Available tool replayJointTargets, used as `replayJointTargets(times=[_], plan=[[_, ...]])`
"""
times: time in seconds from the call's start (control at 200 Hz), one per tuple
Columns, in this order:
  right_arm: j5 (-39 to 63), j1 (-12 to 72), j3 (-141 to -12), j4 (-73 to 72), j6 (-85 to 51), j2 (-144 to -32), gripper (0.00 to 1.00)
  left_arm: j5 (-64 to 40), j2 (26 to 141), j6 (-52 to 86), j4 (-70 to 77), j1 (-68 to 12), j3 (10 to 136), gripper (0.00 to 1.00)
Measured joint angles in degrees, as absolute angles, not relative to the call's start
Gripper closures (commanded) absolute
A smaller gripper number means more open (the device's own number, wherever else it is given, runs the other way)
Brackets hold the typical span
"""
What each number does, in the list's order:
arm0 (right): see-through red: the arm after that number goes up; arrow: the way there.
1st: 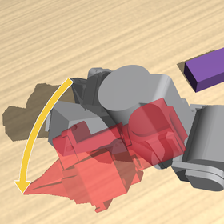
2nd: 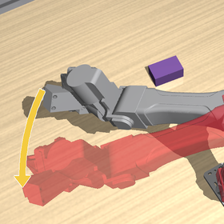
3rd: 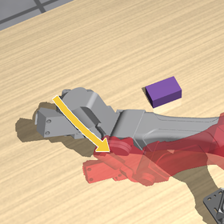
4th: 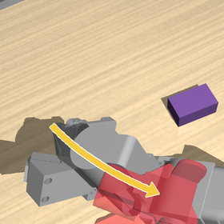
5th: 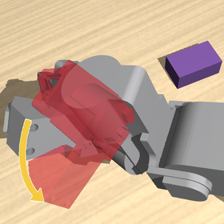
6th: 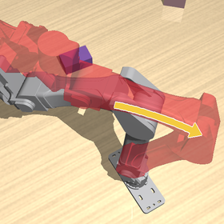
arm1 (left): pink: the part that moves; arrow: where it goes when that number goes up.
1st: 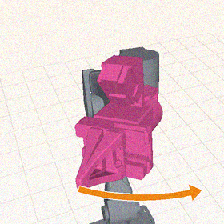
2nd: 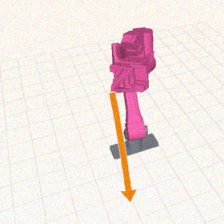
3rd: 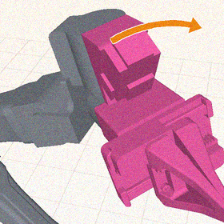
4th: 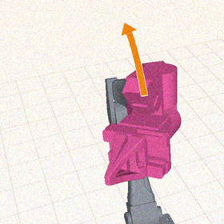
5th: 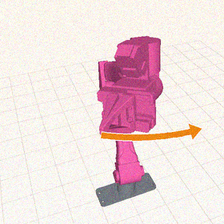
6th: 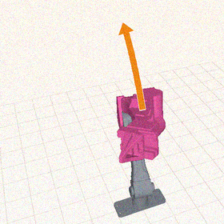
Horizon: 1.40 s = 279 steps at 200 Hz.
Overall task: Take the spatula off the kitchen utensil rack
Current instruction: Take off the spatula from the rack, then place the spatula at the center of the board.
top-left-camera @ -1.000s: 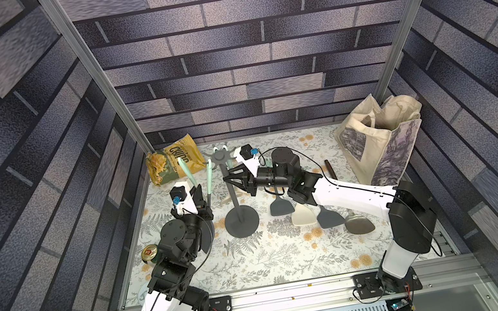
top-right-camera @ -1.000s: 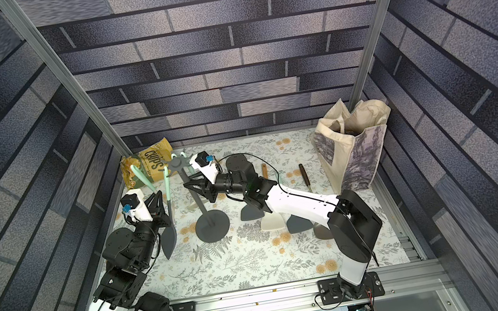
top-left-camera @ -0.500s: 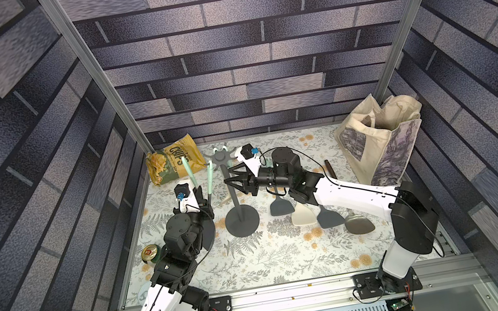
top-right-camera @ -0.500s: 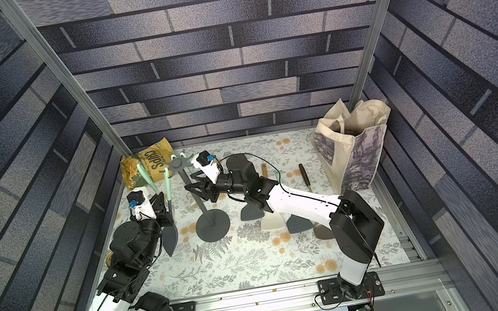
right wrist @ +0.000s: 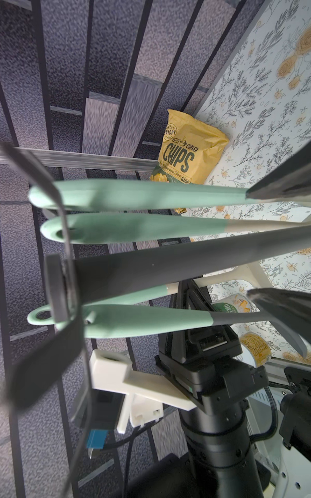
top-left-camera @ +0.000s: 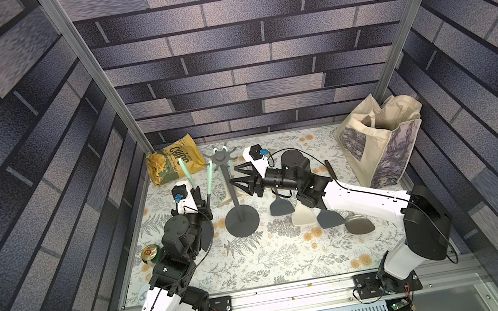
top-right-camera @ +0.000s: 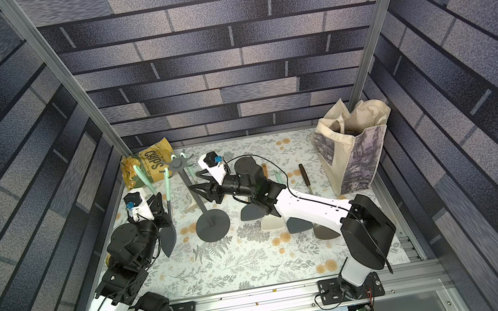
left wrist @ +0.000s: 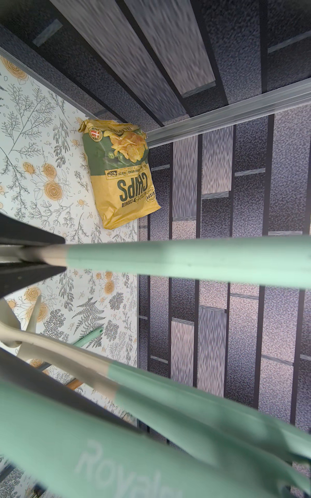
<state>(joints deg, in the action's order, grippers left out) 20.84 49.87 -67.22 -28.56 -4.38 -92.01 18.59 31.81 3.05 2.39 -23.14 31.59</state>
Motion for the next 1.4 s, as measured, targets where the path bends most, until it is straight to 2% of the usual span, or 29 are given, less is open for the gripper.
replayJointTargets(times=[0.175,0.661,0.917,1.122,1.397], plan=[[20.95,49.87,-64.73,-32.08,-4.62,-92.29,0.46,21.15,30.13,3.49,1.23,-23.11,31.59,0.85],[22.17,49.87,-59.75,-51.13,-7.62,-100.95,0.51,27.57,28.91,10.02,-2.52,-19.05,29.5,0.86],[22.13,49.87,-59.4,-53.84,-7.68,-102.54,0.52,31.14,28.8,13.63,-5.56,-17.26,28.21,0.88],[22.13,49.87,-59.4,-54.28,-7.66,-103.15,0.54,36.51,29.95,14.96,-7.79,-15.79,28.47,0.96],[22.15,49.87,-59.4,-54.26,-7.62,-103.46,0.57,43.62,32.27,15.75,-11.46,-14.87,30.35,0.98]])
